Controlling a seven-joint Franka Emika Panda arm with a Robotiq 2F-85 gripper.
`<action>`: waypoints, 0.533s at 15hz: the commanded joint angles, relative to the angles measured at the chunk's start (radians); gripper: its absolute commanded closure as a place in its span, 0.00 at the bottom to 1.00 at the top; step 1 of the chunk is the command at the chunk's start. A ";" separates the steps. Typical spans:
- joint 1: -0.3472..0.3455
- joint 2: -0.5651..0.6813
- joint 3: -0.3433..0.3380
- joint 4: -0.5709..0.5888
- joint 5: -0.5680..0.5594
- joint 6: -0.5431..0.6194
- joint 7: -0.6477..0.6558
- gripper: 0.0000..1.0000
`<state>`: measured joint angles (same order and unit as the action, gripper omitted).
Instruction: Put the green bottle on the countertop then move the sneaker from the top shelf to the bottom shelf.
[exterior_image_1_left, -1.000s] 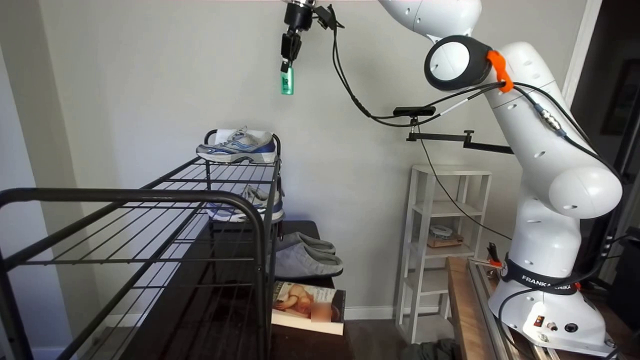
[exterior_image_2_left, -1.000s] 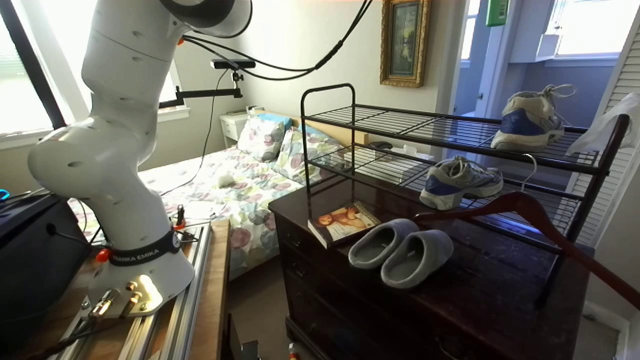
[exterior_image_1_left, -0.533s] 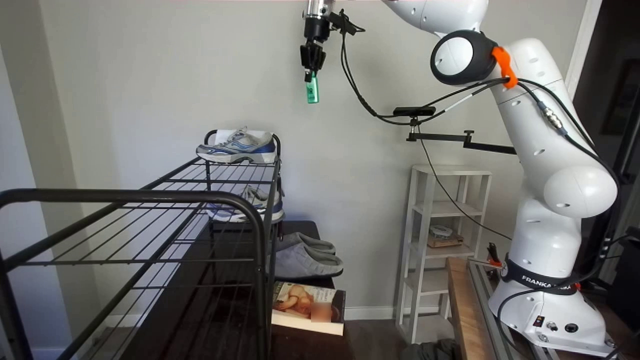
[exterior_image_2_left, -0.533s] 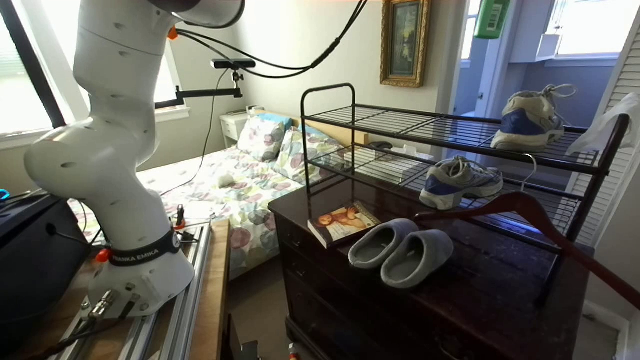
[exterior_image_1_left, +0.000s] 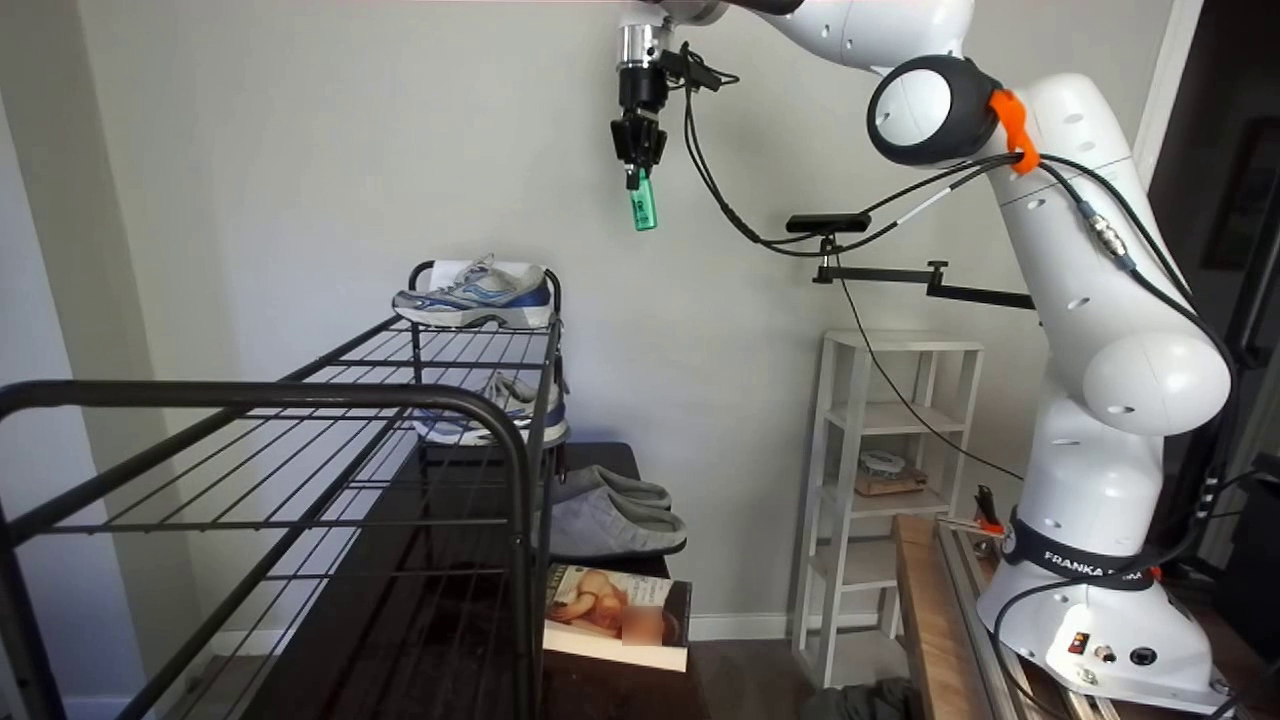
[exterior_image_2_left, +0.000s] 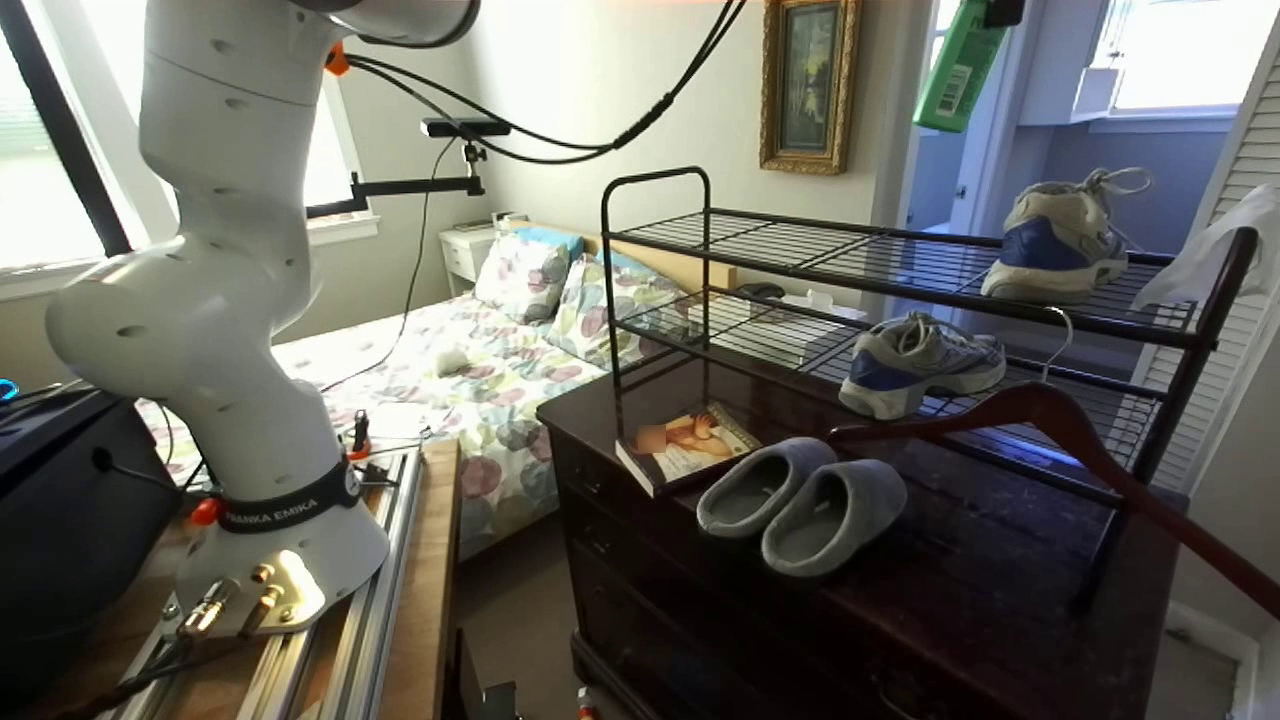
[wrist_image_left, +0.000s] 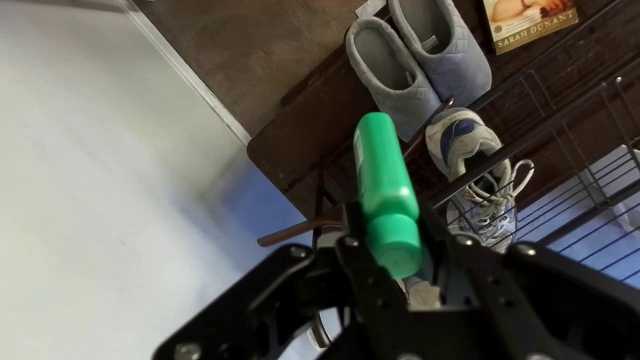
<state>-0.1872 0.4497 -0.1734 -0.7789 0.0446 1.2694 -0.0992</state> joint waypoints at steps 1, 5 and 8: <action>0.000 0.000 0.000 0.000 0.000 0.000 0.000 0.71; -0.041 0.116 -0.017 0.002 0.003 0.033 0.013 0.93; -0.076 0.208 -0.028 -0.021 0.021 0.059 0.035 0.93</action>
<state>-0.2270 0.5621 -0.1949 -0.7995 0.0429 1.2961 -0.0833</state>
